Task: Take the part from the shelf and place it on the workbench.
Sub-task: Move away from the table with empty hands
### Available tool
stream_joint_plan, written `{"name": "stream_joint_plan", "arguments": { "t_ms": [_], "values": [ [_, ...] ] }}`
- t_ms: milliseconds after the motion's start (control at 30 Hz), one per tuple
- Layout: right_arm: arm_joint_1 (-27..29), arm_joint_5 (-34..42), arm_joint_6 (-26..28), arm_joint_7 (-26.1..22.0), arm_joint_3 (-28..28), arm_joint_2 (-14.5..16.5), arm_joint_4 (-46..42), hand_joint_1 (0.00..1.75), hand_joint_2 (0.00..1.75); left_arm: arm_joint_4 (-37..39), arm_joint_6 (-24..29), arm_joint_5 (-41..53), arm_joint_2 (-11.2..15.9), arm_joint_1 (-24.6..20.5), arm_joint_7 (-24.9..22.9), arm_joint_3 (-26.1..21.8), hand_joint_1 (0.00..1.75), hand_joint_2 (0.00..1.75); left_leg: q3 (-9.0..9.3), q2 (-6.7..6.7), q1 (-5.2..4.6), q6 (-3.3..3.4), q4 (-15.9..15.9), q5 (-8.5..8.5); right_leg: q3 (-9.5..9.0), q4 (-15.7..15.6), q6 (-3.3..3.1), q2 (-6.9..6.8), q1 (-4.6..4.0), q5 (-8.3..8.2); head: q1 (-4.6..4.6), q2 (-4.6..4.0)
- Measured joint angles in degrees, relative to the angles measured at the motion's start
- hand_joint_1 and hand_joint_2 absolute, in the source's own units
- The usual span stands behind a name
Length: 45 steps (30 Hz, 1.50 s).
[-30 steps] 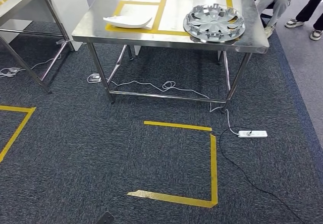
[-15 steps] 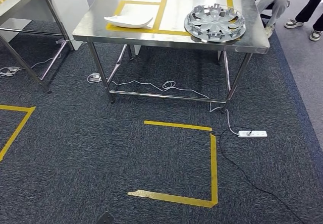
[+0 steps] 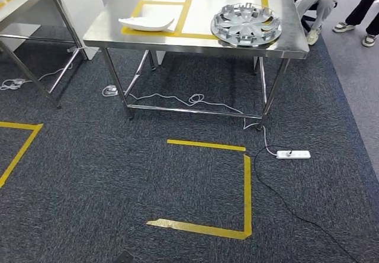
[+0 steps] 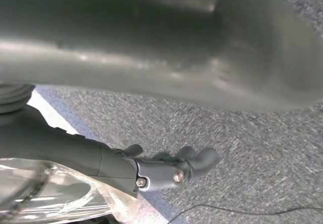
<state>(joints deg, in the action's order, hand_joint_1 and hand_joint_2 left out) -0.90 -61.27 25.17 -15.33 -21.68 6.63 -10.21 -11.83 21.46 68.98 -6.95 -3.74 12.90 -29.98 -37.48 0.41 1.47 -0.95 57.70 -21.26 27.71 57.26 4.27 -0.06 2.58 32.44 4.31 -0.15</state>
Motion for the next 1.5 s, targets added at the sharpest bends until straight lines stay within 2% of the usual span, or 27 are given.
{"name": "stream_joint_plan", "arguments": {
  "t_ms": [33, 100, 167, 233, 267, 300, 333, 433, 467, 567, 633, 667, 733, 800, 833, 867, 933, 1000, 1100, 1133, 1200, 1267, 1300, 1333, 1367, 1433, 1500],
  "values": [
    [0.03, 0.03, 0.01, -0.02, -0.01, 0.02, 0.0, 0.0, 0.0, 0.01, 0.0, 0.0, -0.03, 0.03, 0.01, -0.02, 0.0, 0.0, -0.04, 0.02, 0.01, -0.31, 0.13, 0.01, 0.36, 0.2, -1.0, 0.02, -0.02, -0.25, 0.14, -0.01],
    [0.03, 0.1, 0.02, -0.02, -0.02, -0.01, 0.01, 0.0, 0.0, 0.02, -0.03, -0.01, -0.02, 0.2, 0.02, -0.07, 0.0, 0.0, -0.17, 0.05, 0.21, -0.77, 0.43, -0.43, 0.91, 0.63, -2.21, -0.15, -0.11, -0.67, 0.29, 0.0],
    [0.04, 0.12, 0.03, -0.03, -0.02, -0.02, 0.01, 0.0, 0.0, 0.04, -0.05, -0.03, -0.04, 0.42, 0.05, -0.14, 0.0, 0.0, -1.59, 0.03, 0.27, -0.97, 4.86, -4.6, 1.6, 0.69, -3.03, -0.3, -0.25, -1.46, 0.46, 0.01],
    [0.1, 0.13, 0.03, -0.04, -0.02, -0.01, 0.01, 0.0, 0.0, 0.05, -0.07, -0.04, -0.05, 0.47, 0.16, -0.18, 0.0, 0.0, -3.83, 0.01, 0.12, -0.85, 12.99, -10.51, 2.16, 0.73, -3.48, -0.35, -0.56, -2.22, 0.61, 0.0],
    [0.12, 0.13, 0.03, -0.05, -0.03, -0.01, 0.01, 0.0, 0.0, 0.05, -0.07, -0.04, -0.05, 0.46, 0.22, -0.19, 0.0, 0.0, -4.38, 0.01, 0.04, -0.68, 16.16, -12.25, 2.44, 0.77, -3.6, -0.36, -0.76, -2.5, 0.64, 0.0],
    [0.14, 0.14, 0.03, -0.05, -0.03, -0.01, 0.01, 0.0, 0.0, 0.04, -0.04, -0.02, -0.05, 0.46, 0.26, -0.2, 0.0, 0.0, -4.02, 0.0, -0.07, -0.39, 17.39, -12.8, 2.74, 0.81, -3.66, -0.35, -0.99, -2.71, 0.65, 0.0],
    [0.15, 0.14, 0.03, -0.05, -0.04, -0.01, 0.01, 0.0, 0.0, 0.04, 0.03, 0.02, -0.04, 0.47, 0.29, -0.21, 0.0, 0.0, -2.63, -0.02, -0.23, 0.05, 16.36, -12.24, 2.95, 0.83, -3.67, -0.33, -1.2, -2.85, 0.62, 0.01],
    [0.09, 0.13, 0.03, -0.07, -0.04, 0.05, 0.01, 0.0, 0.0, 0.03, 0.31, 0.2, 0.03, 0.43, 0.41, -0.2, 0.0, 0.0, 4.36, -0.23, -1.24, 2.18, 5.3, -8.13, 3.1, 0.87, -3.51, -0.25, -1.67, -2.99, 0.58, 0.02],
    [0.04, 0.13, 0.03, -0.08, -0.04, 0.09, 0.01, 0.0, 0.0, 0.04, 0.39, 0.3, 0.04, 0.39, 0.48, -0.2, 0.0, 0.0, 5.77, -0.29, -1.55, 2.71, 2.64, -7.51, 3.21, 0.92, -3.31, -0.24, -1.72, -3.06, 0.6, 0.02],
    [-0.01, 0.11, 0.05, -0.1, -0.04, 0.16, 0.01, 0.0, 0.0, 0.04, 0.54, 0.5, -0.04, 0.37, 0.6, -0.19, 0.0, 0.0, 6.38, -0.34, -1.82, 3.05, 0.7, -7.25, 3.5, 0.82, -2.35, -0.25, -1.62, -3.41, 0.59, 0.01],
    [0.01, 0.11, 0.05, -0.1, -0.06, 0.12, 0.01, 0.0, 0.0, 0.03, 0.64, 0.54, -0.11, 0.36, 0.6, -0.19, 0.0, 0.0, 6.42, -0.23, -1.61, 3.2, -0.14, -6.62, 4.16, 1.82, -1.8, -0.17, -1.55, -2.4, 0.49, 0.01],
    [0.01, 0.1, 0.05, -0.1, -0.07, 0.1, 0.01, 0.0, 0.0, 0.03, 0.72, 0.55, -0.14, 0.3, 0.6, -0.19, 0.0, 0.0, 6.37, -0.17, -1.5, 3.34, -0.53, -6.28, 5.12, 3.83, -1.64, -0.12, -1.54, -0.98, 0.37, 0.01],
    [0.04, 0.09, 0.05, -0.1, -0.09, 0.07, 0.01, 0.0, 0.0, 0.03, 0.85, 0.58, -0.19, 0.22, 0.6, -0.19, 0.0, 0.0, 5.92, -0.08, -1.69, 3.71, -0.62, -5.91, 8.26, 11.0, -1.48, -0.08, -1.5, 2.93, 0.22, 0.02],
    [0.16, 0.08, 0.05, -0.1, -0.12, 0.05, 0.01, 0.0, 0.0, 0.04, 0.86, 0.61, -0.3, 0.32, 0.6, -0.19, 0.0, 0.0, 5.55, -0.01, -1.96, 3.84, -0.57, -5.66, 10.28, 16.22, -1.38, -0.07, -1.51, 4.65, 0.22, 0.02],
    [0.22, 0.06, 0.07, -0.1, -0.13, 0.04, 0.01, 0.0, 0.0, 0.05, 0.86, 0.61, -0.34, 0.39, 0.59, -0.19, 0.0, 0.0, 5.45, 0.0, -2.04, 3.82, -0.53, -5.55, 9.82, 15.8, -1.41, -0.07, -1.52, 3.89, 0.21, 0.01],
    [0.25, 0.01, 0.08, -0.1, -0.13, 0.03, 0.01, 0.0, 0.0, 0.05, 0.87, 0.61, -0.36, 0.42, 0.59, -0.19, 0.0, 0.0, 5.4, -0.01, -2.1, 3.77, -0.46, -5.46, 8.15, 12.96, -1.51, -0.08, -1.52, 2.16, 0.22, 0.01],
    [0.14, -0.08, 0.11, -0.1, -0.13, 0.03, 0.01, 0.0, 0.0, 0.04, 0.91, 0.62, -0.39, 0.39, 0.59, -0.19, 0.0, 0.0, 5.29, -0.02, -2.27, 3.55, -0.13, -5.4, 3.61, 4.59, -1.85, -0.09, -1.61, -0.97, 0.2, -0.01],
    [0.01, -0.13, 0.19, -0.11, -0.13, 0.03, 0.01, 0.0, 0.0, 0.04, 0.95, 0.63, -0.42, 0.3, 0.57, -0.19, 0.0, 0.0, 5.05, -0.02, -2.44, 3.07, 0.21, -5.31, 1.36, -0.05, -2.37, -0.03, -1.79, -1.86, 0.26, 0.0],
    [0.17, -0.13, 0.24, -0.13, -0.13, 0.04, 0.01, 0.0, 0.0, 0.05, 1.02, 0.74, -0.43, 0.29, 0.52, -0.19, 0.0, 0.0, 4.81, -0.09, -2.27, 2.16, 0.42, -5.2, 1.32, -0.53, -3.37, -0.04, -1.86, -2.29, 0.26, 0.01],
    [0.17, -0.13, 0.23, -0.15, -0.13, 0.05, 0.01, 0.0, 0.0, 0.05, 1.05, 0.78, -0.42, 0.32, 0.52, -0.19, 0.0, 0.0, 4.49, -0.14, -2.18, 1.76, 1.21, -5.93, 1.28, -0.67, -3.77, -0.1, -1.75, -2.59, 0.34, 0.01],
    [0.11, -0.1, 0.22, -0.2, -0.15, 0.04, 0.01, 0.0, 0.0, 0.04, 1.11, 0.81, -0.36, 0.34, 0.51, -0.19, 0.0, 0.0, 2.61, -0.24, -1.85, 0.93, 6.03, -9.38, 1.32, -0.83, -4.36, -0.21, -1.5, -3.16, 0.47, 0.01],
    [0.17, -0.08, 0.19, -0.24, -0.17, 0.01, 0.01, 0.0, 0.0, 0.04, 1.12, 0.9, -0.34, 0.36, 0.5, -0.19, 0.0, 0.0, -0.24, -0.24, -1.39, 0.28, 13.59, -13.19, 1.79, -0.75, -4.43, -0.23, -1.47, -3.45, 0.54, 0.01],
    [0.21, -0.09, 0.16, -0.26, -0.19, 0.01, 0.01, 0.0, 0.0, 0.04, 1.12, 0.94, -0.33, 0.39, 0.49, -0.19, 0.0, 0.0, -1.0, -0.24, -1.17, 0.06, 15.97, -13.88, 1.95, -0.69, -4.36, -0.23, -1.44, -3.54, 0.54, 0.01],
    [0.24, -0.09, 0.12, -0.29, -0.19, 0.01, 0.01, 0.0, 0.0, 0.04, 1.12, 0.98, -0.31, 0.42, 0.48, -0.19, 0.0, 0.0, -0.81, -0.24, -0.97, -0.1, 16.23, -13.42, 2.06, -0.62, -4.28, -0.22, -1.38, -3.58, 0.55, 0.01],
    [0.24, -0.09, 0.09, -0.32, -0.2, 0.01, 0.01, 0.0, 0.0, 0.04, 1.13, 0.98, -0.28, 0.43, 0.46, -0.19, 0.0, 0.0, 0.43, -0.24, -0.8, -0.19, 14.15, -11.92, 2.09, -0.56, -4.17, -0.19, -1.29, -3.61, 0.54, 0.02],
    [0.19, -0.09, 0.07, -0.4, -0.2, 0.01, 0.01, 0.0, 0.0, 0.04, 1.14, 0.98, -0.23, 0.38, 0.43, -0.19, 0.0, 0.0, 4.5, -0.28, -0.65, -0.2, 6.25, -8.33, 2.09, -0.44, -3.75, -0.13, -1.14, -3.59, 0.55, 0.01],
    [0.09, -0.09, 0.07, -0.44, -0.23, -0.04, 0.01, 0.0, 0.0, 0.04, 1.14, 1.01, -0.26, 0.26, 0.43, -0.18, 0.0, 0.0, 6.83, -0.39, -0.72, 0.07, 0.83, -6.89, 2.42, -0.16, -3.14, -0.06, -1.26, -3.54, 0.49, 0.01]
  ]
}}
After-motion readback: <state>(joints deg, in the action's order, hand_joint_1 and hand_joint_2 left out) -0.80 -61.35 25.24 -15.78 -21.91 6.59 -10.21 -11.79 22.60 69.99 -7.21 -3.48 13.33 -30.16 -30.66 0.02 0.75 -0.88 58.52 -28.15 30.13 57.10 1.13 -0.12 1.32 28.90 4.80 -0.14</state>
